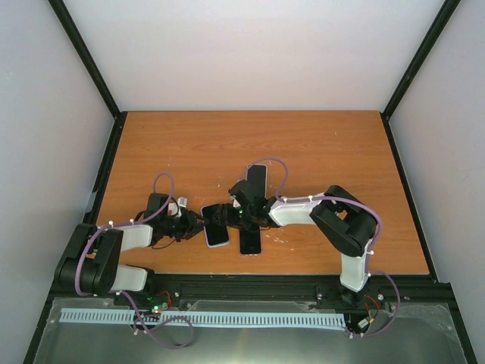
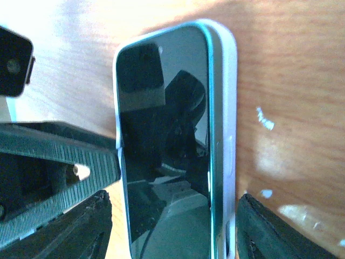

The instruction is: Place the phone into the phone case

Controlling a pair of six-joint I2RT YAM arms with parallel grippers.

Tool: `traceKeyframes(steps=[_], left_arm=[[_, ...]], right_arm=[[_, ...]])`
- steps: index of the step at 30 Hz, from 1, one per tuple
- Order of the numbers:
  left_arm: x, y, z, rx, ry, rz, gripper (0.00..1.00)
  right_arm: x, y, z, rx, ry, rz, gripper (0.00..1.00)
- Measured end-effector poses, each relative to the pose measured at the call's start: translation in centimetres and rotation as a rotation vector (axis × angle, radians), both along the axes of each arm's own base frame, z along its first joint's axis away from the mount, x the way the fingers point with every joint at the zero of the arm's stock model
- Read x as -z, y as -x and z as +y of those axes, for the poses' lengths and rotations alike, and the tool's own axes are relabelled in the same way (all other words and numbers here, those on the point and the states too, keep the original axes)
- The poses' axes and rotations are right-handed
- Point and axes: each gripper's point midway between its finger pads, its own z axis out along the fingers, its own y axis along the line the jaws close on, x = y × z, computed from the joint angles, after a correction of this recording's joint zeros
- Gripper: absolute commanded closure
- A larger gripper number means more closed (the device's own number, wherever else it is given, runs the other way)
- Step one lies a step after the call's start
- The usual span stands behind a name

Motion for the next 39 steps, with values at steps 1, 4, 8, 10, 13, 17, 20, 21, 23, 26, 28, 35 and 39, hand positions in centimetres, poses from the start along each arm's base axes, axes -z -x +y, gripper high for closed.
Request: traceKeyframes(steps=[1,4,8,10,13,17,20,21,23,26,28,35,39], left_arm=[[0.0,0.0,0.0,0.001,0.003,0.001,0.65],[0.0,0.1,0.0,-0.001,0.006,0.005,0.65],[0.0,0.1,-0.1,-0.001,0.01,0.009,0.65],[0.0,0.2,-0.1,0.001,0.013,0.011,0.64],[-0.1,0.3,-0.3,0.005,0.02,0.014,0.59],[-0.3,0.6,-0.7,0.023,0.041,0.013,0.56],[-0.5,1.1,-1.0,0.041,0.064,0.014,0.55],[-0.5,1.2,-1.1,0.045,0.071,0.015,0.55],[-0.7,1.6,-1.3,0.056,0.09,0.014,0.58],[-1.5,1.8,-1.6,0.073,0.119,-0.005,0.63],[-2.5,1.6,-1.9,0.087,0.141,-0.041,0.7],[-5.2,0.9,-2.6,0.117,0.192,-0.155,0.81],[-6.4,1.0,-2.8,0.141,0.213,-0.204,0.83]], right_arm=[[0.0,-0.1,0.1,0.001,-0.008,0.0,0.37],[0.0,-0.3,0.5,-0.005,-0.029,0.0,0.37],[-0.2,-0.4,0.7,-0.014,-0.054,0.003,0.38],[-0.3,-0.4,0.8,-0.019,-0.063,0.008,0.39],[-0.7,-0.6,0.8,-0.018,-0.114,0.015,0.42],[-0.7,-0.5,0.2,-0.002,-0.189,0.055,0.42],[-1.0,-0.3,0.1,0.001,-0.226,0.079,0.42],[-1.1,-0.4,0.2,0.0,-0.237,0.081,0.43],[-1.7,-0.5,0.4,-0.003,-0.264,0.079,0.46],[-2.9,-0.6,0.5,-0.007,-0.298,0.058,0.5],[-3.4,-0.5,0.3,-0.008,-0.312,0.046,0.52],[-2.8,0.9,-0.8,-0.026,-0.323,0.075,0.53],[-3.4,1.3,-2.6,-0.023,-0.341,0.076,0.43]])
